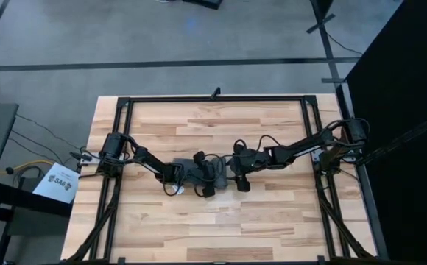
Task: Roll towel
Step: Roll the gray towel
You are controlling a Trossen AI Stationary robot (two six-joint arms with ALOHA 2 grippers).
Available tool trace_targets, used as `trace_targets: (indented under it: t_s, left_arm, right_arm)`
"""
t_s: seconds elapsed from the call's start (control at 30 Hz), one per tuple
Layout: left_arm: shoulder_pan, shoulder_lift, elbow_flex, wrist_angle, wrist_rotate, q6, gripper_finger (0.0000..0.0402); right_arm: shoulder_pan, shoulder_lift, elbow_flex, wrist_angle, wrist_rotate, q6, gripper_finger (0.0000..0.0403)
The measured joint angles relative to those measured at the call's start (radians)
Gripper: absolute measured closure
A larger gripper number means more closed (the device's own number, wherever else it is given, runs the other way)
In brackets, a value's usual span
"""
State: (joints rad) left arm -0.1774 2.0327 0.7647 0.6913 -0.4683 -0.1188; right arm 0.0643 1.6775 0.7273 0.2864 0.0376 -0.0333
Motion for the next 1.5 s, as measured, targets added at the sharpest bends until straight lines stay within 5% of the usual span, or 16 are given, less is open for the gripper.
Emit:
trace_targets:
  t_s: [1.23,1.5]
  left_arm:
    - [0.004,-0.198,0.001,-0.407,-0.004,-0.026,0.0228]
    - [0.004,-0.233,-0.001,-0.476,-0.005,-0.026,0.0228]
  right_arm:
    - [-0.002,0.063,0.006,0.139,-0.001,-0.008,0.0145]
    - [-0.015,0.132,0.103,0.151,-0.013,-0.051,0.0145]
